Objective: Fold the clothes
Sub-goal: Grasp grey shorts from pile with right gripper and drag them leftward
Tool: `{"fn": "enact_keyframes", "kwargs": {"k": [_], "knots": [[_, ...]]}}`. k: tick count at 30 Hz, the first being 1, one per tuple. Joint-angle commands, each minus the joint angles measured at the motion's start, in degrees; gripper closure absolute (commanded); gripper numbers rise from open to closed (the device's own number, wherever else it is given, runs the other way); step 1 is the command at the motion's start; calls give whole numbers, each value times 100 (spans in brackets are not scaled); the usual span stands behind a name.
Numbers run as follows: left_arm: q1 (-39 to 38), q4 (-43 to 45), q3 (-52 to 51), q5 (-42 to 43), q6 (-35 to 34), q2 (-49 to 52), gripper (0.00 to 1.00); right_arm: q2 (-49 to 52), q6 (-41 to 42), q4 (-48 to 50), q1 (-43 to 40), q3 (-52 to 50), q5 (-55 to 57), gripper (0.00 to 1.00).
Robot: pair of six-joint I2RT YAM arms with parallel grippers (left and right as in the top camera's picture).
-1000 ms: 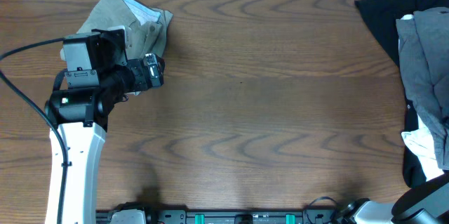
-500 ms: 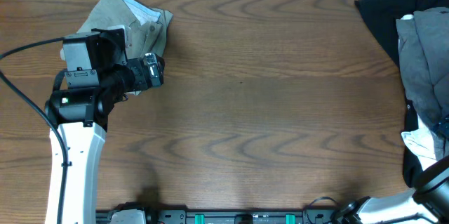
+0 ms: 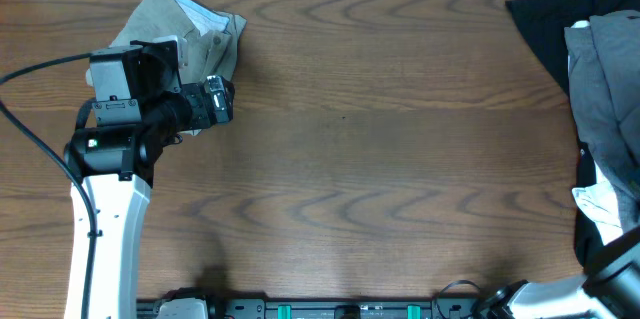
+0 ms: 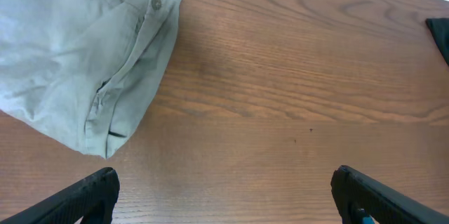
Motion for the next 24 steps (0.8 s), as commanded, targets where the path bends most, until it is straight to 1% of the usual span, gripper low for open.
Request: {"fn": "enact_keyframes", "kwargs": {"k": [1,6,8,10,14,18,21,24], "knots": [[-11,50,142,-105,-28,-35,2,-894,-256,35,328,411,-1193,99],[-11,111,142,-107,-26,-37,2,-1753,-424,269,1062,472,-2791,99],[-11,177,142,-105,-26,-37,2,-1875,-417,330,1491,472,-3235,99],[-11,249,142,-107,-26,-37,2,-1869,-404,343,1928,470,-3449,99],[-11,361,142,-107,-26,-37,2,-1578,-354,398,3032,463,-3453,99],[-11,332,142,-105,-26,-37,2,-1075,-356,649,4170,463,-3456,99],[-11,275,142,-105,-26,-37,2,-638,-358,1038,5001,463,-3609,99],[-11,238,142,-107,-26,-37,2,-238,-382,1598,5757,463,-3998,99]]}}
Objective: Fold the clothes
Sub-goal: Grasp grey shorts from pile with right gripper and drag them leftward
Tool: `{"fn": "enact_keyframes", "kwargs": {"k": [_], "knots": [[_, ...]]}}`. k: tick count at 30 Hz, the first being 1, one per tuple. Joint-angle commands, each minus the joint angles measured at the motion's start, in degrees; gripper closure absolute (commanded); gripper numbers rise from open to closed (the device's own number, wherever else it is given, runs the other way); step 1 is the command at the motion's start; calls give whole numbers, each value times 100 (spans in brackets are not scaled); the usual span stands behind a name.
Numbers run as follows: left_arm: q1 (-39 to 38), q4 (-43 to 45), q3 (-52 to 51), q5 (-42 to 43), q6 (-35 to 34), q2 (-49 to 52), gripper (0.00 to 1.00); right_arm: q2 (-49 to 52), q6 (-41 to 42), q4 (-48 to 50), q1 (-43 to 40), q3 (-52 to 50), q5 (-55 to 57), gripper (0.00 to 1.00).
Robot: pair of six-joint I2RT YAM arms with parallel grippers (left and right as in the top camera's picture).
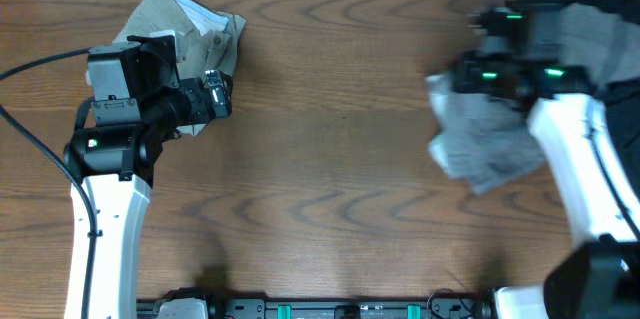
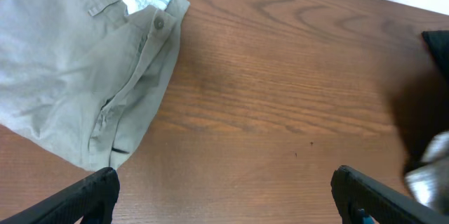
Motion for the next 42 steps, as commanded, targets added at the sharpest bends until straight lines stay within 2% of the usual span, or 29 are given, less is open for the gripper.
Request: {"fn": "enact_keyframes", "kwargs": {"k": [1,5,6,7,9,12,15,18,23,25,30,36,39,42], "knots": [[-11,-39,142,-70,-9,-37,2,343,-92,479,863,28,-745,99],[-11,-109,142,-70,-9,-37,2,645,-173,1001,1672,28,-820,98],[-11,-142,142,-70,-9,-37,2,678,-195,1078,1810,28,-730,88],[-11,-173,142,-68,-11,-37,2,684,-195,1176,1950,28,-525,69],[-15,-216,142,-61,-13,-35,2,658,-269,1298,2050,31,-131,49],[-81,-256,129,-37,-13,-13,2,562,-273,1565,1967,31,470,33],[-332,-251,125,2,-13,111,1,463,-164,1867,1655,33,586,26],[-682,-247,125,0,-11,365,2,437,136,1941,1276,33,588,28],[-1287,-101,125,0,-13,1132,11,437,555,1563,476,33,584,32],[-1491,72,125,0,-11,1471,12,437,590,1307,186,33,581,33],[-1840,970,125,-2,-11,2297,11,437,557,522,-354,33,562,32],[-1958,2133,125,0,-13,3270,11,437,317,-28,-535,33,562,30],[-1958,2787,125,17,-20,3665,14,437,214,-125,-533,33,564,29],[-1982,3204,125,409,-39,3943,18,437,192,-153,-533,33,564,28]]}}
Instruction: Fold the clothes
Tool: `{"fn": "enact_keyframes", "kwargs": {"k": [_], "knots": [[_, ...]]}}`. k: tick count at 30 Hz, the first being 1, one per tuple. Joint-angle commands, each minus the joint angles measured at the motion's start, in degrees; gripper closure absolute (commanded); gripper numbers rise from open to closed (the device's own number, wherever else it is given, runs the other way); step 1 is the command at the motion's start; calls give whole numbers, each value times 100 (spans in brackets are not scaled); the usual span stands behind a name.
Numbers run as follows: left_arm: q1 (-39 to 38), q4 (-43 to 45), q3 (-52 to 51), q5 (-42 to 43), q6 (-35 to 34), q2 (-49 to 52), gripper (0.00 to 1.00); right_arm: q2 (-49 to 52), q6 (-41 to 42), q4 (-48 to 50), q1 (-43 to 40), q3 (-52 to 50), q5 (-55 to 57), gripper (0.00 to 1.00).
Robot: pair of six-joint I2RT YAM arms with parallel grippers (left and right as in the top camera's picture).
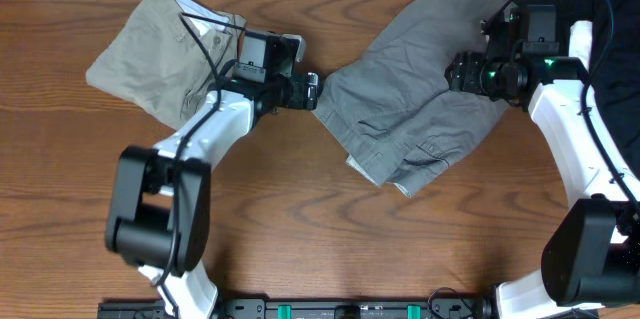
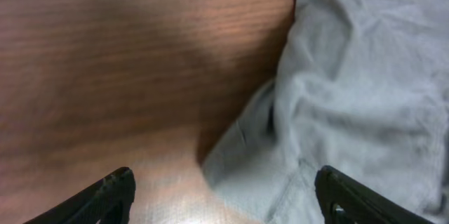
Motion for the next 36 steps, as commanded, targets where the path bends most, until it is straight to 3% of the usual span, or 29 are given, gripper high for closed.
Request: {"fn": "enact_keyframes", "kwargs": {"k": [1,6,9,13,15,16,31,32,36], "knots": [[-46,258,98,474,-39,258,19,-144,-136,-35,-20,39,-2,28],[-155,378,98,608,-55,586,20,-144,-138,-57,-17,39,-2,28],[-175,492,98,634,-57,708,30,-144,-138,-57,-20,39,-2,28],[-229,560,98,654,-55,737,67,-144,-133,-61,-17,39,-2,28],[-234,568,98,647,-55,734,93,-144,-133,-79,-20,39,-2,29],[-214,568,101,647,-55,732,94,-144,-133,-83,-20,39,-2,29],[1438,638,658,195,-417,-72,93,-142,-157,-186,-20,39,127,28],[1458,625,658,195,-417,-52,88,-142,-157,-175,-20,39,129,27],[1456,509,658,197,-413,-48,50,-142,-155,-157,-17,37,341,27]]}}
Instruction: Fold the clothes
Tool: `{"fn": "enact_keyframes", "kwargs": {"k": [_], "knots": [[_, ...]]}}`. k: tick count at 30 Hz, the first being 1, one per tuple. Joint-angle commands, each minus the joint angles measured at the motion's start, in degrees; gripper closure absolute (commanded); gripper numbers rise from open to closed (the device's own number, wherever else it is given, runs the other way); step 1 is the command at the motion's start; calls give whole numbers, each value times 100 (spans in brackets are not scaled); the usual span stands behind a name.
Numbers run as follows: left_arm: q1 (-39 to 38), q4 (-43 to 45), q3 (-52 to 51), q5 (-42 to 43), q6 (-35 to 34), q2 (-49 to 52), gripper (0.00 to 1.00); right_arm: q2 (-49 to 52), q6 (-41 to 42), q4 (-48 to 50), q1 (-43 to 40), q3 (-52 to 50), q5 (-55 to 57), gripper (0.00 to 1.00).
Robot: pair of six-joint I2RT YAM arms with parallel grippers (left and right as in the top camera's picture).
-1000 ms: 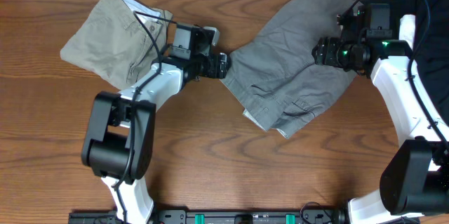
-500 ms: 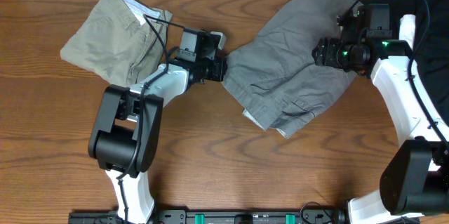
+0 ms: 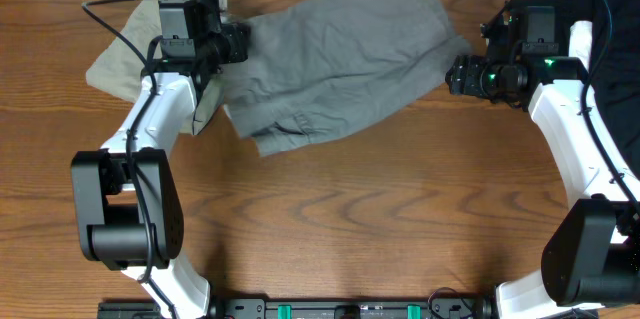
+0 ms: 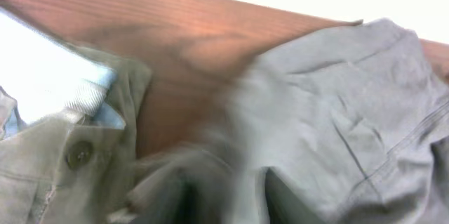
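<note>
Grey shorts [image 3: 330, 54] lie spread across the far middle of the table, stretched between my two grippers. My left gripper [image 3: 238, 41] is shut on their left end, right beside the folded khaki shorts [image 3: 118, 59]. In the left wrist view the grey cloth [image 4: 337, 112] runs, blurred, between the fingers of the left gripper [image 4: 224, 196]. The khaki shorts [image 4: 42, 175], with a button, lie at that view's left. My right gripper [image 3: 455, 72] sits at the shorts' right corner, apparently shut on it.
A pile of dark clothes [image 3: 615, 19] lies at the far right behind the right arm. The table's far edge runs just beyond the grey shorts. Bare wood [image 3: 350, 219] fills the near half.
My left gripper went from open at the grey shorts' left edge, mid-table, to shut on it up beside the khaki shorts. The shorts now lie stretched leftward. The right arm has not moved.
At first only the khaki shorts lay at the left, with my left gripper open beside them. Then the right arm was carrying the grey shorts in from the right pile. They lay crumpled mid-table with both grippers at their edges, and now lie stretched out.
</note>
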Motion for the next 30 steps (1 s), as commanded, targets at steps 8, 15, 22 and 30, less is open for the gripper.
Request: {"fn": "enact_keyframes", "kwargs": {"k": [8,15,22,30], "knots": [[-87,-1351,17,-22,-48,-101,26,-142,-114,4,-17,33,339,26],[-87,-3091,15,-579,-26,-129,26,-142,-129,4,-17,33,354,25],[-87,-3851,17,-1012,61,-129,26,-142,-131,2,-20,33,382,24],[-90,-3674,-35,-887,92,-118,42,-142,-131,4,-17,33,382,25]]}}
